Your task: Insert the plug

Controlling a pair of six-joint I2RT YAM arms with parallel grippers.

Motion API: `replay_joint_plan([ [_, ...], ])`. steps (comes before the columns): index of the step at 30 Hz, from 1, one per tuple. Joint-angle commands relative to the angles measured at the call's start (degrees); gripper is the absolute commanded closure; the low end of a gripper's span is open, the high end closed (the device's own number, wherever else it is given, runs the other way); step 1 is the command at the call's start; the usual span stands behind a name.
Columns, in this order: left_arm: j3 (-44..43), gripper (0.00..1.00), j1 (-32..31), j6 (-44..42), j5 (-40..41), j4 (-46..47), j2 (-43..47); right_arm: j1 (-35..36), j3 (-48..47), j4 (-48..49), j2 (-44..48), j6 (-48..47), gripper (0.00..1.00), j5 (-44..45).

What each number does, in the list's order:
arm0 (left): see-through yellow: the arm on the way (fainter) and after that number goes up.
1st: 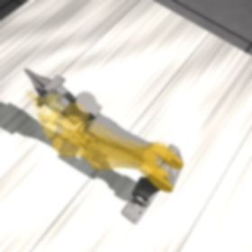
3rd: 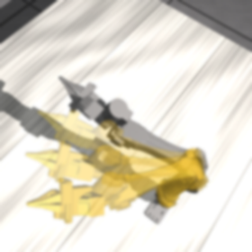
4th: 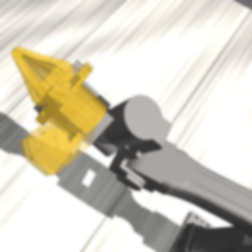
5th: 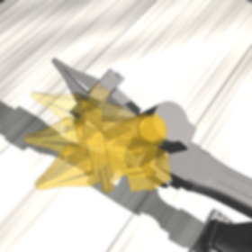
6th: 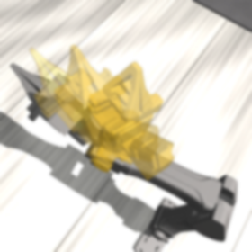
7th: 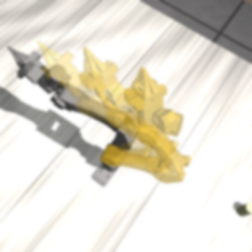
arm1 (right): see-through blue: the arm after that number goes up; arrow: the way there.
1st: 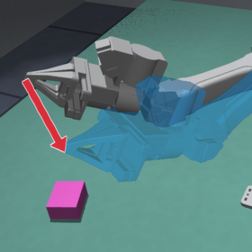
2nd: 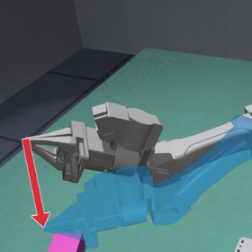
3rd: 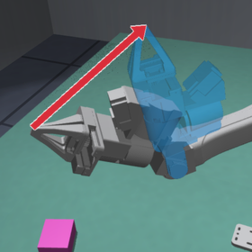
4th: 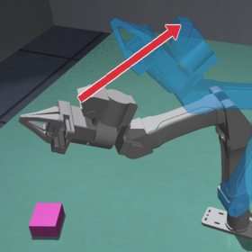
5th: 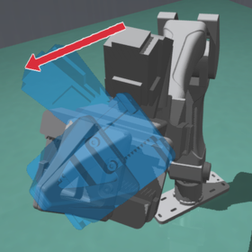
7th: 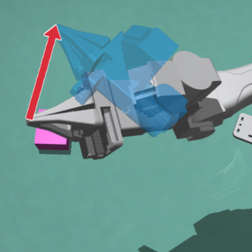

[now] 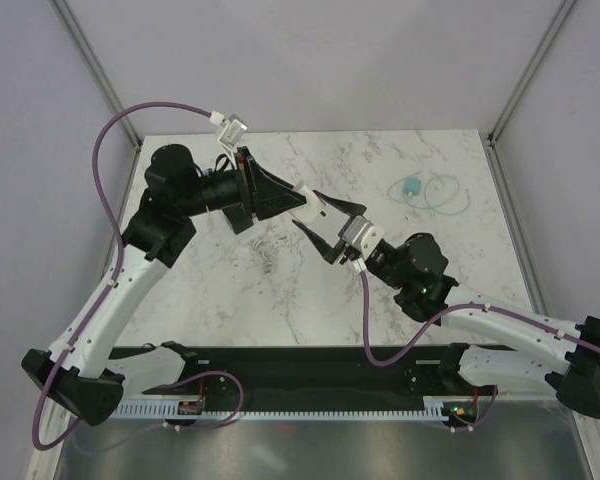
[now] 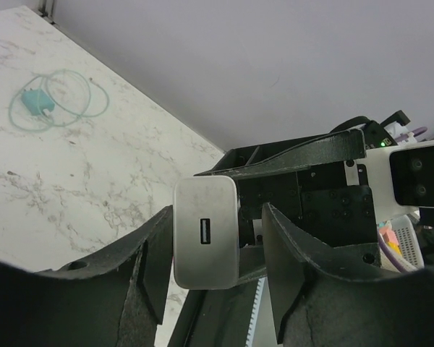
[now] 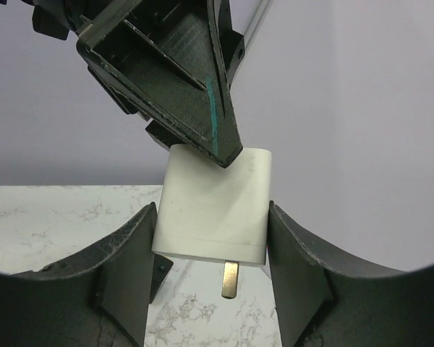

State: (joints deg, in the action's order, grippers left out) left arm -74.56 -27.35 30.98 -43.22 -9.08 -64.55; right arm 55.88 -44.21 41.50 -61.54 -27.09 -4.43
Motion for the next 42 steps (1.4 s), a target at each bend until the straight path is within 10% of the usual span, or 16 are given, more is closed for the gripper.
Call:
replay_joint_plan([
  [1,-1.73,0.44,-0.24,-0.92,-4.68,-0.85,-0.83,-0.07,0.17,1.83,0.98,-0.59,1.0,-0.14],
  [5,-1.55,0.49,-0.24,-1.97,-4.85,-1.73,-1.71,-0.07,0.35,2.1,1.16,-0.59,1.0,-0.06],
  [8,-1.9,0.98,-0.24,-4.26,-6.43,-1.99,-2.5,-0.07,0.35,2.1,0.72,-0.51,1.0,0.21],
  [10,-2.34,0.98,-0.16,-5.66,-6.52,-2.17,-2.68,-0.07,0.35,2.01,0.54,-0.33,1.0,0.38],
  [15,-7.07,0.98,0.81,-18.65,-5.65,-9.26,-3.56,-0.07,1.66,1.31,1.94,2.3,0.36,0.65],
  [16,-8.39,0.98,1.42,-24.33,-5.21,-13.29,-4.0,-0.07,2.1,0.87,2.64,3.18,0.05,0.47],
  [17,-10.58,0.98,3.25,-26.57,-3.81,-15.33,-5.13,-0.07,2.89,0.08,4.74,4.4,0.02,0.38],
  [28,-13.32,0.98,21.45,-52.94,-8.8,-16.67,-16.19,-0.07,19.15,3.42,19.52,20.04,0.02,9.34],
  [42,-21.66,0.98,34.65,-68.42,-10.04,-10.61,-43.25,-0.07,26.63,15.19,14.87,31.22,0.02,5.84],
])
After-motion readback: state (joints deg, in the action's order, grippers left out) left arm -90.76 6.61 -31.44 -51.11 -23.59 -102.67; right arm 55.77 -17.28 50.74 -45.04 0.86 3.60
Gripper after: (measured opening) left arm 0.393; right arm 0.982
